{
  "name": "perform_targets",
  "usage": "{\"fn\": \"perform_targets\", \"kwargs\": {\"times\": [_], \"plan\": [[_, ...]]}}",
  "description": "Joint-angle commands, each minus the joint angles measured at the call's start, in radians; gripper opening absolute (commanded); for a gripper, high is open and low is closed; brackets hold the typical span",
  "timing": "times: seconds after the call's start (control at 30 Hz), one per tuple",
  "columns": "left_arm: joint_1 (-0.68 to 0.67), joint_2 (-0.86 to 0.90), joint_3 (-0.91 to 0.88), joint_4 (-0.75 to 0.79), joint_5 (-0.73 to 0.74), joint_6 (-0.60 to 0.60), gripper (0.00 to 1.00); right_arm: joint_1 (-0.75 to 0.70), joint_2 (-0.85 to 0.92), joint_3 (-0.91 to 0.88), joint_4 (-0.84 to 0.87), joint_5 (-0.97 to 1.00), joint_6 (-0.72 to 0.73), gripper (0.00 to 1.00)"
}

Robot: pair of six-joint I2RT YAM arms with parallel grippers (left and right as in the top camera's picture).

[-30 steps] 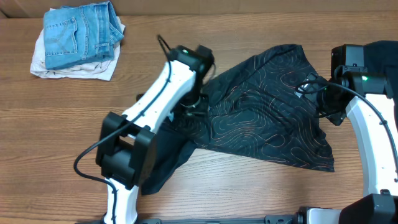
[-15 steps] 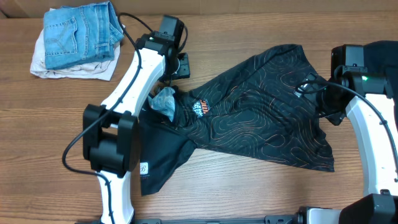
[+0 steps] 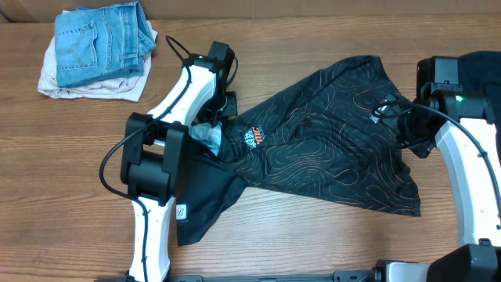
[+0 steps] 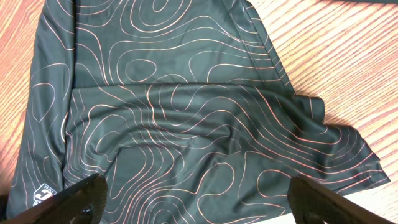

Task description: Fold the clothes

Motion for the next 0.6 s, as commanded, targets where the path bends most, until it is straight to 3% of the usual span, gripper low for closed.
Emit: {"fn": "perform_targets", "kwargs": {"times": [0.0,0.33,0.57], "plan": [[-0.006,-0.014,0.034,-0.049,0.007,0.019,0.04,-0.004,0.001,-0.003,0.003,-0.007,-0.003,0.96],[-0.034,-0.295,0.052,-0.342,-0.008,-0.047,0.04,-0.004,0.001,-0.003,0.009,-0.007,-0.003,0.96],[-0.108,-0.313,0.028,-0.521,0.037,-0.037,0.04,-0.004,0.001,-0.003,0.014,-0.007,-0.003,0.96]]}}
